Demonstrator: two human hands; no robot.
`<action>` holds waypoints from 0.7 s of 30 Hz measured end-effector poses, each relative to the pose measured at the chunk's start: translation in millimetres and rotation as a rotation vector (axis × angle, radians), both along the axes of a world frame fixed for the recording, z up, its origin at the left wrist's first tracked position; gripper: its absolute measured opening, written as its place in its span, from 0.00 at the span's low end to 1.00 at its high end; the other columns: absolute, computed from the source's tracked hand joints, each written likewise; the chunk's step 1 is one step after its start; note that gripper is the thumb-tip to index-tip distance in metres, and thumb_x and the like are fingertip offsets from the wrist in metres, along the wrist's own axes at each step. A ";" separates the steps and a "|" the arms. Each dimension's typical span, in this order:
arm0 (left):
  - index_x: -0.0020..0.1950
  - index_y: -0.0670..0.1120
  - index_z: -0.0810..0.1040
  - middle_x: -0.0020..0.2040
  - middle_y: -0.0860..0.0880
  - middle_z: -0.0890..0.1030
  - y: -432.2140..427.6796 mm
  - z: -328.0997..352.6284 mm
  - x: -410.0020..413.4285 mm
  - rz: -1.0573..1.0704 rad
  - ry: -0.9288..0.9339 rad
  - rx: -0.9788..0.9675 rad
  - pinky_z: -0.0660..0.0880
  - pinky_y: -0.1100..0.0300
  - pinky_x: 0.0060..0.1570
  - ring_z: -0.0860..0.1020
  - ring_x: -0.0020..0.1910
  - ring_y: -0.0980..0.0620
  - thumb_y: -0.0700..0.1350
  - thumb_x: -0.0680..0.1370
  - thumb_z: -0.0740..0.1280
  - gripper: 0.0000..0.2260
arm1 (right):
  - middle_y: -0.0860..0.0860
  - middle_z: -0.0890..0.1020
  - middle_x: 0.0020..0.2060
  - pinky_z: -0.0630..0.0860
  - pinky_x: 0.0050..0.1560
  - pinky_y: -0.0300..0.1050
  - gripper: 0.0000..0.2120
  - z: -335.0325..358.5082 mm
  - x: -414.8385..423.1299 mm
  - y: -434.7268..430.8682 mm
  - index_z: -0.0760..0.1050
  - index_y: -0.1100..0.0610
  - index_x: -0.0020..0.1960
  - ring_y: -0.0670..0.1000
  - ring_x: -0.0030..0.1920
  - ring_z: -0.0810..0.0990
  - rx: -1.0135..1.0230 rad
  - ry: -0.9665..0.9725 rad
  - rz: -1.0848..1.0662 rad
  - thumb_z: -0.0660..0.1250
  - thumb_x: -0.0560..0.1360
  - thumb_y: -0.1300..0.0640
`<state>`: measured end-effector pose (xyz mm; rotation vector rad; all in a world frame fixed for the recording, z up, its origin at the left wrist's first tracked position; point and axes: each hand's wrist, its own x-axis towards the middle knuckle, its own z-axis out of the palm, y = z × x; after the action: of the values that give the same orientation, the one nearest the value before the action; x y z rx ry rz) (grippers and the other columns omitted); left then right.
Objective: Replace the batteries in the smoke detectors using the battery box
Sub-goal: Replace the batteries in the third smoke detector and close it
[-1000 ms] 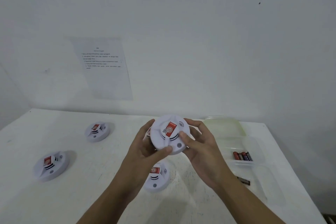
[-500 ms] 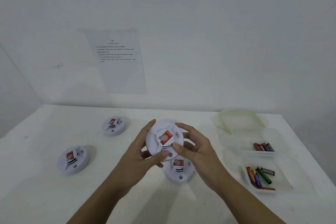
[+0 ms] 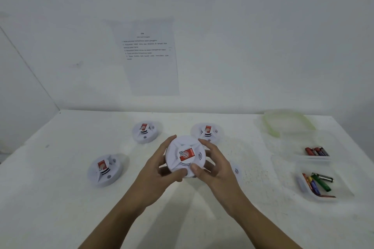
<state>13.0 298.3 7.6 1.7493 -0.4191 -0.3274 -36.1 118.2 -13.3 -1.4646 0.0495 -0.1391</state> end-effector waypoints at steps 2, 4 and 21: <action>0.75 0.58 0.65 0.66 0.54 0.79 5.7 -4.2 2.9 -0.009 -0.004 0.003 0.82 0.55 0.50 0.80 0.60 0.48 0.41 0.76 0.74 0.32 | 0.47 0.81 0.62 0.83 0.49 0.43 0.27 -3.8 1.7 5.0 0.69 0.47 0.71 0.46 0.57 0.83 0.004 0.008 0.011 0.72 0.76 0.60; 0.75 0.57 0.66 0.64 0.54 0.80 9.2 -7.2 3.7 -0.027 -0.004 -0.011 0.82 0.55 0.49 0.80 0.59 0.48 0.40 0.76 0.74 0.31 | 0.44 0.81 0.60 0.83 0.47 0.43 0.26 -7.4 3.8 8.8 0.69 0.46 0.71 0.46 0.57 0.83 -0.005 0.016 0.023 0.72 0.76 0.60; 0.71 0.54 0.71 0.60 0.50 0.82 19.1 -33.5 4.2 -0.052 0.031 -0.049 0.83 0.52 0.48 0.82 0.55 0.45 0.37 0.76 0.73 0.26 | 0.46 0.80 0.61 0.84 0.48 0.52 0.27 -38.6 10.6 19.0 0.68 0.47 0.71 0.49 0.57 0.83 -0.056 0.098 0.048 0.71 0.77 0.64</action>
<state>17.1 317.4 -26.0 1.6853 -0.4478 -0.3776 -25.4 137.2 -51.9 -1.5267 0.0906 -0.0302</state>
